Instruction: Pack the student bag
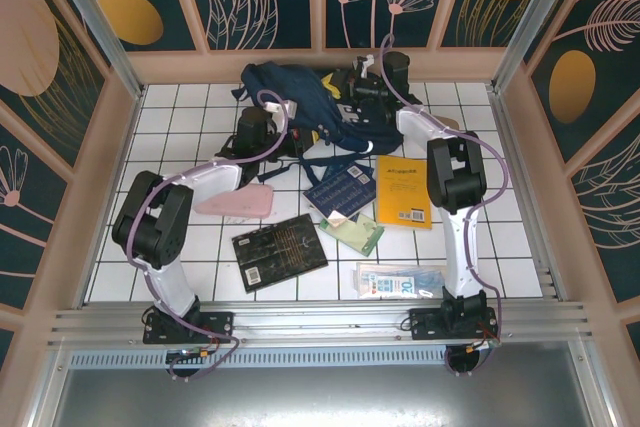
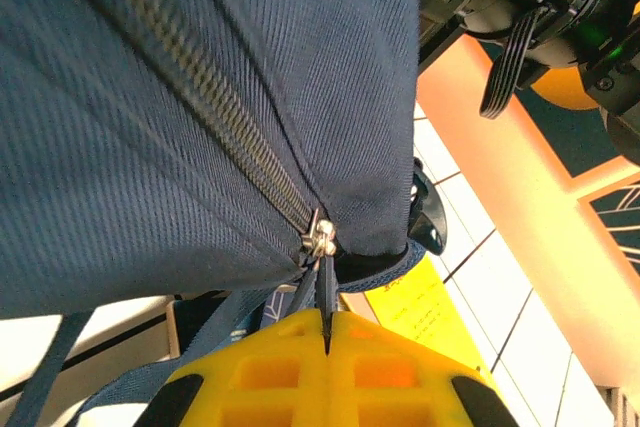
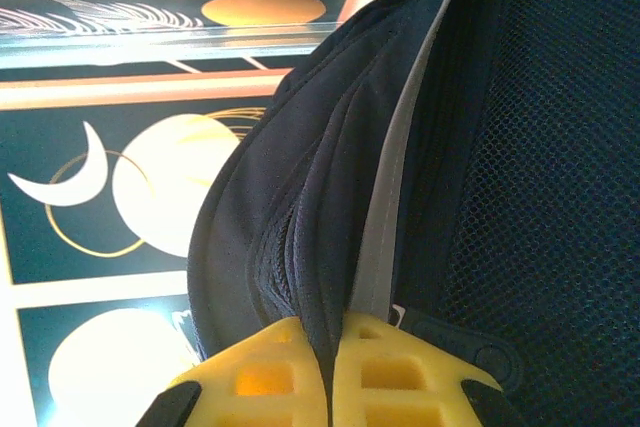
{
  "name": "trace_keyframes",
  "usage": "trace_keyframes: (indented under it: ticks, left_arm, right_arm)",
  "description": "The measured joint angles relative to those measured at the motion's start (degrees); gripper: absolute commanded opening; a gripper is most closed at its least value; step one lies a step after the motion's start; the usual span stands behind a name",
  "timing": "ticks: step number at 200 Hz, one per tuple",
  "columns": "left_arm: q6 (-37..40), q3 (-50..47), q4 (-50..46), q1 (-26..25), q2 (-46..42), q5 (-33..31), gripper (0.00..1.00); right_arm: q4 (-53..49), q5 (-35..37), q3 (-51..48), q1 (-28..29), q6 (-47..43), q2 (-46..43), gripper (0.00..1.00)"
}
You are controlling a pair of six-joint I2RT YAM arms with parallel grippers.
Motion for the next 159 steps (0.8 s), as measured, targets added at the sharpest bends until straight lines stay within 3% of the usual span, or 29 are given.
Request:
trace_keyframes:
  ticks: [52, 93, 129, 140, 159]
  left_arm:
    - [-0.1, -3.1, -0.4, 2.1, -2.1, 0.4, 0.00]
    - [-3.8, -5.1, 2.4, 3.2, -2.1, 3.1, 0.00]
    - [-1.4, -4.8, 0.1, 2.5, -2.1, 4.2, 0.42]
    - [-0.7, -4.2, -2.0, 1.8, -2.1, 3.6, 0.47]
    - [1.2, -2.6, -5.6, 0.0, -2.1, 2.0, 0.48]
  right_arm:
    - [-12.3, 0.5, 0.3, 0.4, -14.8, -1.9, 0.00]
    - [-15.6, 1.4, -1.0, 0.5, -20.3, -3.5, 0.00]
    - [-16.7, 1.7, -1.8, 0.7, -21.0, -3.7, 0.00]
    - [-17.0, 2.1, -2.3, 0.8, -20.8, -4.1, 0.00]
    - [-18.1, 3.0, -2.4, 0.9, -20.1, -4.7, 0.00]
